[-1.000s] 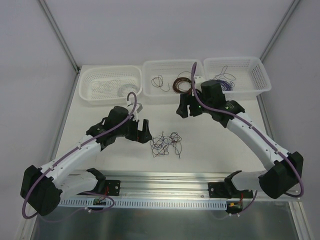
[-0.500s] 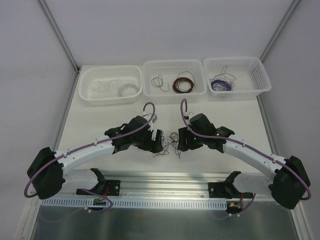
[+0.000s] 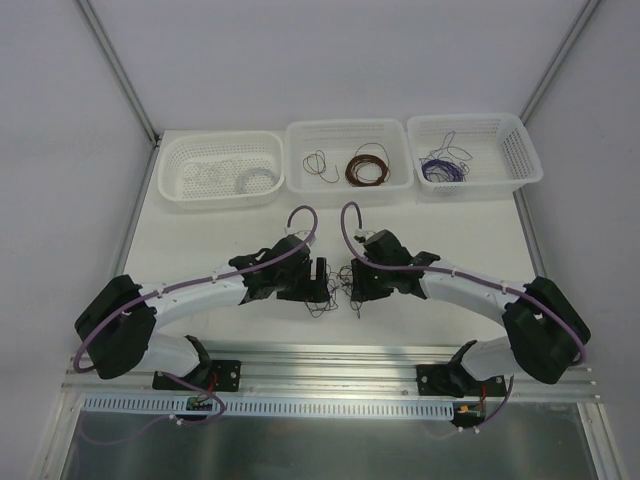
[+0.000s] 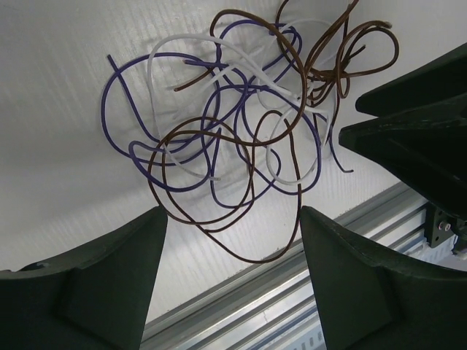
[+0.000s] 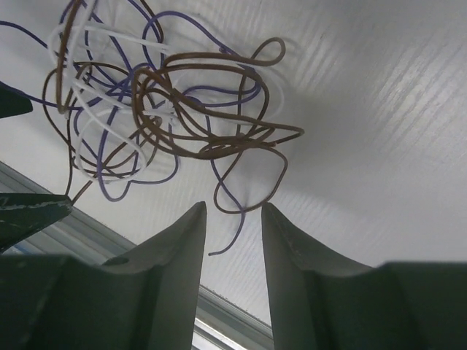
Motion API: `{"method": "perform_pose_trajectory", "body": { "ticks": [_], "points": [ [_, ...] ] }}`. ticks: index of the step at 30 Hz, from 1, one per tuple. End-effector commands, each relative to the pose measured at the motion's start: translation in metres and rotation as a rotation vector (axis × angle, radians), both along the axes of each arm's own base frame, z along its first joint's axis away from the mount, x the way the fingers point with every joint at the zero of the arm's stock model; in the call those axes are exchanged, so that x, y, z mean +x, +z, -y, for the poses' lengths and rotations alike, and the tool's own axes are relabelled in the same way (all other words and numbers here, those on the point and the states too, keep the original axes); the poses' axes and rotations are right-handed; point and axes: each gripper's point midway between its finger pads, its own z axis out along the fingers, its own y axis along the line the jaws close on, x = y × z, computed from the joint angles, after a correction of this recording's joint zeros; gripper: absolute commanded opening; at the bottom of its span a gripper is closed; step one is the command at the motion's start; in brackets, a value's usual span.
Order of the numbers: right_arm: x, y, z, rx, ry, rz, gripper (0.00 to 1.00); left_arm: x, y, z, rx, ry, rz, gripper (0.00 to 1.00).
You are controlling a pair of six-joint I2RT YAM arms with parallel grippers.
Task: Untangle the cables
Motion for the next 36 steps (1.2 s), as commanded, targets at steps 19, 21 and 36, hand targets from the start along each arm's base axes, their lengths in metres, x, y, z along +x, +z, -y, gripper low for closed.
{"method": "perform_pose_trajectory", "body": {
  "ticks": [19, 21, 36],
  "points": [
    [0.008, -0.014, -0.032, 0.039, 0.047, -0.068, 0.27, 0.016, -0.014, 0.009, 0.013, 0.108, -0.019, 0.71],
    [0.007, -0.013, -0.033, 0.04, 0.05, -0.067, 0.21, 0.017, -0.017, 0.009, 0.021, 0.117, -0.022, 0.7],
    [0.007, 0.047, -0.019, 0.035, 0.094, 0.041, 0.01, 0.032, -0.041, 0.003, 0.082, 0.182, -0.071, 0.65]
  ]
}}
